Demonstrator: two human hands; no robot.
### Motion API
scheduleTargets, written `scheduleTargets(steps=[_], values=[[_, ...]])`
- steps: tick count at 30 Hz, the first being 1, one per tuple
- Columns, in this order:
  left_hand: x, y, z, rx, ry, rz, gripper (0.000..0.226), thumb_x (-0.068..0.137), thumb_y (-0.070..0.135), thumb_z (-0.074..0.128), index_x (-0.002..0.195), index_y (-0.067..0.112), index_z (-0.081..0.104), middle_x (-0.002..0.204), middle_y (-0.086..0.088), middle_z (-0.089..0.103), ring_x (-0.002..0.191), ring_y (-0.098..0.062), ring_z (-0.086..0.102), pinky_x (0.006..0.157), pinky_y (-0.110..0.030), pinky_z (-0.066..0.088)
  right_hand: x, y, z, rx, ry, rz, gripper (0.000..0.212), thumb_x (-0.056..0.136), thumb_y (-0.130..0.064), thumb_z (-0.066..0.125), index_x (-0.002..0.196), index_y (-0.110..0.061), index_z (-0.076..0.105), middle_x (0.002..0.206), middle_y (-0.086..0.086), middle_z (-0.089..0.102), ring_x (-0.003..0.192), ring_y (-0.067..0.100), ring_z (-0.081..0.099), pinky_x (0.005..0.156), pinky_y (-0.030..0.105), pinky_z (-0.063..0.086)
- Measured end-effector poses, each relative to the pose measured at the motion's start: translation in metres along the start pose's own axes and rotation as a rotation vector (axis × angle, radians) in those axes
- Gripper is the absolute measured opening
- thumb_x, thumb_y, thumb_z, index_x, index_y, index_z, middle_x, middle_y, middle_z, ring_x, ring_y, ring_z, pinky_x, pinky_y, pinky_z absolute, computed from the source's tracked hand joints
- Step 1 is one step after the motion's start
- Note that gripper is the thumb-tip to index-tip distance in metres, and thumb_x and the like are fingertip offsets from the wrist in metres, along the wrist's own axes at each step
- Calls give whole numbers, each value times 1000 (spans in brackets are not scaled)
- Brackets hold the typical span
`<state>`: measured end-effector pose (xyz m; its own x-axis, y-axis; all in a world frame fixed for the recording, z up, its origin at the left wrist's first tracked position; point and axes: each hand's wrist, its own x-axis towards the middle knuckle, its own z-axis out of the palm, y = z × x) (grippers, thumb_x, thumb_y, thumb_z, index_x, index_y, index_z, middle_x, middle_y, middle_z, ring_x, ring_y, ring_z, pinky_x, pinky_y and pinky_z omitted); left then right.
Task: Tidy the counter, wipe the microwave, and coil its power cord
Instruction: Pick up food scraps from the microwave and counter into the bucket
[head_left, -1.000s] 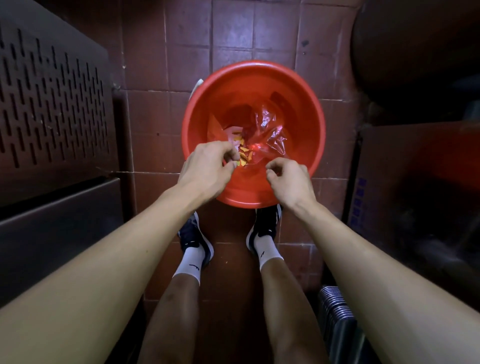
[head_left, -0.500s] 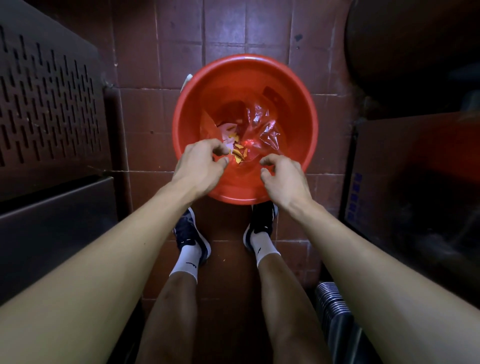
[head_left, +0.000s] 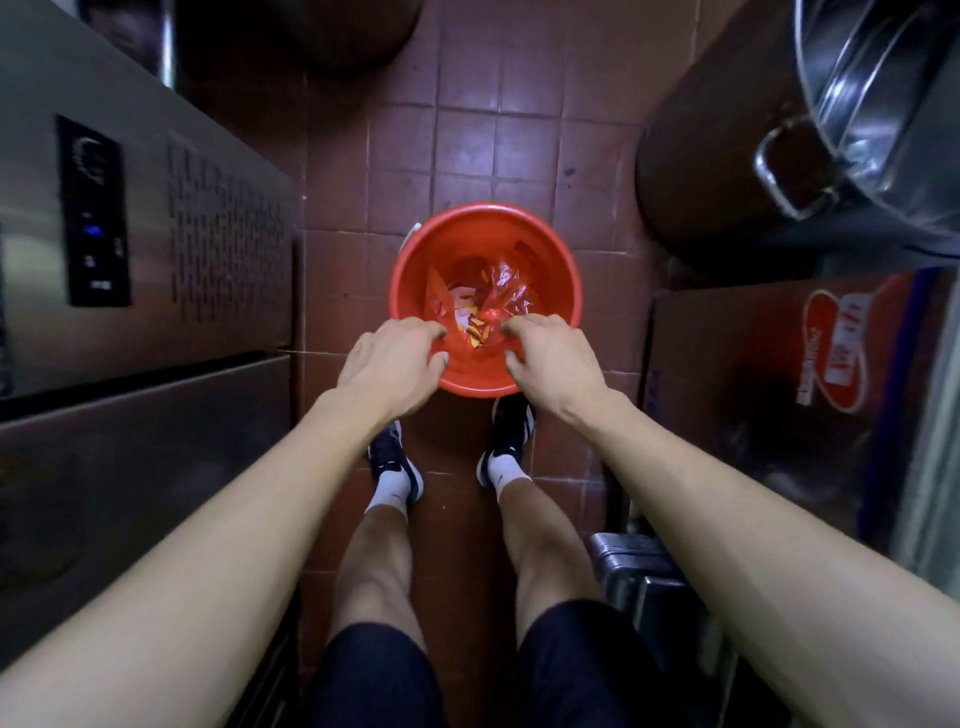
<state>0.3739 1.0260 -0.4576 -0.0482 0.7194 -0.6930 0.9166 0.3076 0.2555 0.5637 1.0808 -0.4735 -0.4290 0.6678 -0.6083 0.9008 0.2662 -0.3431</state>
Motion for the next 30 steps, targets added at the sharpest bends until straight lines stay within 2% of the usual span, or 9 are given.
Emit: scheduleTargets(steps=[7,13,18,21,30], values=[[-96,24,-76,79,90,-13,38,97,38,50,132,22,57,132,-6,61,121,-32,54,97,-50,45,-69,-44,-83,-137,24,-142,37,93,-24,52,130,-24,58,131,1,62,116,32,55,91,45,47],[-170,31,-119,57,203,-98,42,100,38,46,139,22,51,139,-4,55,128,-29,48,102,-49,42,-107,-82,-137,-187,74,-285,32,93,-30,53,123,-22,61,130,0,62,114,32,56,87,45,48],[-222,17,-122,56,243,-177,44,102,41,42,141,22,46,143,-2,50,131,-26,44,105,-47,39,-128,-124,-160,-244,93,-406,28,91,-30,55,116,-25,65,123,-2,66,112,30,59,89,45,48],[-250,-3,-122,-32,322,-251,45,102,42,42,142,23,46,143,-1,51,131,-26,45,106,-46,39,-136,-154,-166,-268,107,-490,31,89,-28,53,118,-24,64,122,1,66,115,30,58,91,45,49],[-354,-61,-98,-309,577,-485,37,100,40,46,134,27,54,136,-1,58,122,-29,54,99,-43,43,-166,-269,-145,-343,143,-743,20,85,-25,53,101,-21,64,102,5,68,100,34,62,76,41,45]])
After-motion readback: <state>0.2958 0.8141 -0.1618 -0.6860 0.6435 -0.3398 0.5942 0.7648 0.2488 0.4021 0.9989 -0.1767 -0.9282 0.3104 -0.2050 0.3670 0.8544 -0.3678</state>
